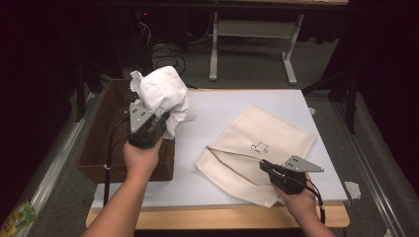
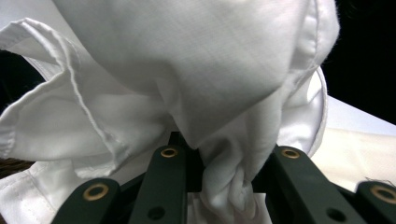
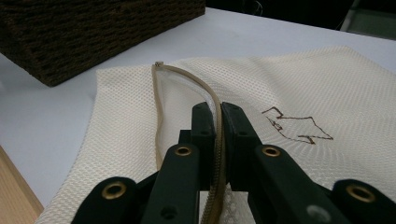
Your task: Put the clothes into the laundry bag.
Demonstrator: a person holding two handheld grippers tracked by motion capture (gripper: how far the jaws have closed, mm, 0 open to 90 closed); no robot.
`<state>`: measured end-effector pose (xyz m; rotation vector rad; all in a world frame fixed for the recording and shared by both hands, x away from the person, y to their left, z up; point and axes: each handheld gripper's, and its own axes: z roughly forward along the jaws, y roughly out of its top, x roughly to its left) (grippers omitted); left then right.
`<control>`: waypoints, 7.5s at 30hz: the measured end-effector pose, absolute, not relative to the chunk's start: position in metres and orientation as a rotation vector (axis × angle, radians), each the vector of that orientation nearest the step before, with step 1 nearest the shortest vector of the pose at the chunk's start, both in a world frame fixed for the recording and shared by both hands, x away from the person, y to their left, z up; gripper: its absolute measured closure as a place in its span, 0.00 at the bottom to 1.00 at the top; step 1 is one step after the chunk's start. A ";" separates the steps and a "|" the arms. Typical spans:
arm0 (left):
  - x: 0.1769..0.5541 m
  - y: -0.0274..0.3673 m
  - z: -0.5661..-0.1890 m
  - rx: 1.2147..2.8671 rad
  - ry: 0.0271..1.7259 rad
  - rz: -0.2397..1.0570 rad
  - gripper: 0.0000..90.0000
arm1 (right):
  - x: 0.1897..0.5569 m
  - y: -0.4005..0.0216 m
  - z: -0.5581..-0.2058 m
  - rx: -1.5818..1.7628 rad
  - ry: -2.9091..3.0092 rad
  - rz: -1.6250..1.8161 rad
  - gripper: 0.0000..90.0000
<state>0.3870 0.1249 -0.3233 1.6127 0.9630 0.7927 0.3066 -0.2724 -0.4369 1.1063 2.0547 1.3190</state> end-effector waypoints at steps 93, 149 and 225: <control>0.318 0.009 -0.456 1.957 0.712 0.361 0.82 | 0.331 -0.251 -0.416 1.109 1.952 1.441 0.95; 0.330 -0.003 -0.434 1.862 0.695 0.274 0.96 | 0.332 -0.248 -0.422 1.118 1.968 1.420 0.95; 0.339 0.020 -0.436 1.853 0.796 0.405 0.90 | 0.327 -0.233 -0.422 1.064 2.002 1.454 0.95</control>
